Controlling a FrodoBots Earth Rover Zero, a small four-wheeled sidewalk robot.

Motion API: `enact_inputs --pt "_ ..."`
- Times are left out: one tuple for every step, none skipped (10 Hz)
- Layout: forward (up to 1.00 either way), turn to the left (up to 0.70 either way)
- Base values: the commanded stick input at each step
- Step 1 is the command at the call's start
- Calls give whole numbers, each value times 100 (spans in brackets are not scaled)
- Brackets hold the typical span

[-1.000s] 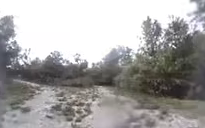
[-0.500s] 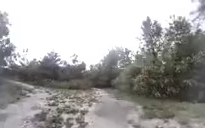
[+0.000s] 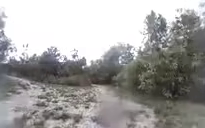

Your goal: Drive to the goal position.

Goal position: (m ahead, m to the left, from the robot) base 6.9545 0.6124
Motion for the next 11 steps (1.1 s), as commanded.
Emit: enact_inputs --pt "85 0" --pt "85 0" --pt "85 0" --pt "85 9" --pt "85 34" --pt "85 34" --pt "85 34" --pt "85 34" --pt "85 34" --pt "85 18" --pt "85 0"
